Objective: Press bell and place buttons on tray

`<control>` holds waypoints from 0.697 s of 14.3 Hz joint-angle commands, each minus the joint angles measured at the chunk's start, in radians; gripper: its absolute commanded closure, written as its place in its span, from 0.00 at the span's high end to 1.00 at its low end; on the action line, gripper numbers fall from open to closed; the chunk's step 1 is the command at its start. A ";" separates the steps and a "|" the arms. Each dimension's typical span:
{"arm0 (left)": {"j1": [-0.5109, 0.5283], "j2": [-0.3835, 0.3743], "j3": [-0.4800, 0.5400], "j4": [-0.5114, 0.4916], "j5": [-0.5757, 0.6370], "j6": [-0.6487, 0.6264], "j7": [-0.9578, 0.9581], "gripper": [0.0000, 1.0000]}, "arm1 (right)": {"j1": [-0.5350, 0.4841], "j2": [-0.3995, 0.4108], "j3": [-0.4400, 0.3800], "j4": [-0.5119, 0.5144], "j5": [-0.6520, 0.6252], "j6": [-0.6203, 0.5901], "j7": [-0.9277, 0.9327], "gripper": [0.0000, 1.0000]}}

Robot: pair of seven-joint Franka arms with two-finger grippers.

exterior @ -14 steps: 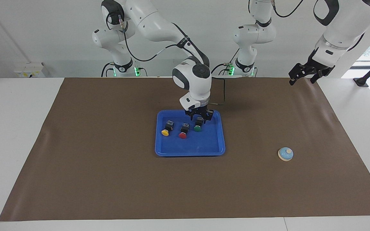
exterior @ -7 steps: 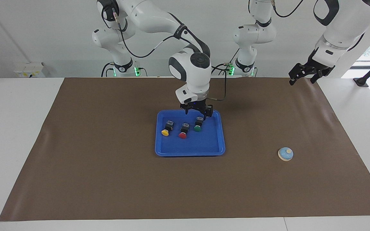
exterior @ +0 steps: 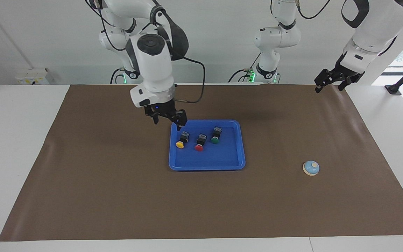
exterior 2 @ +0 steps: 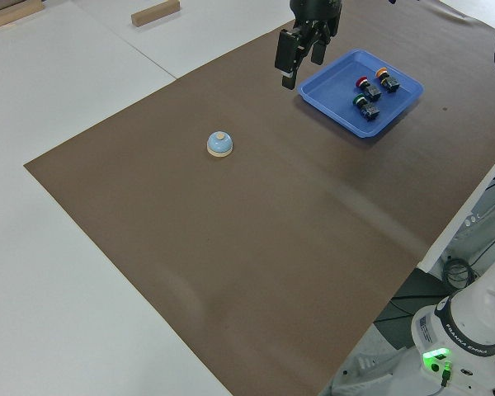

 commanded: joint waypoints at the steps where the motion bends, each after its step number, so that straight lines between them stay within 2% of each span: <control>1: 0.001 0.000 0.001 0.011 -0.009 -0.016 -0.006 1.00 | -0.086 -0.060 0.015 -0.021 0.007 -0.063 -0.177 1.00; 5: 0.000 0.000 0.001 0.011 -0.009 -0.010 -0.015 1.00 | -0.224 -0.141 0.010 -0.021 0.010 -0.171 -0.495 1.00; 8: -0.003 -0.009 -0.002 0.014 -0.003 -0.009 -0.038 1.00 | -0.306 -0.196 0.012 -0.021 0.019 -0.257 -0.653 1.00; 10: -0.009 -0.017 -0.002 0.011 -0.003 0.006 -0.032 1.00 | -0.336 -0.225 0.015 -0.023 0.017 -0.298 -0.690 1.00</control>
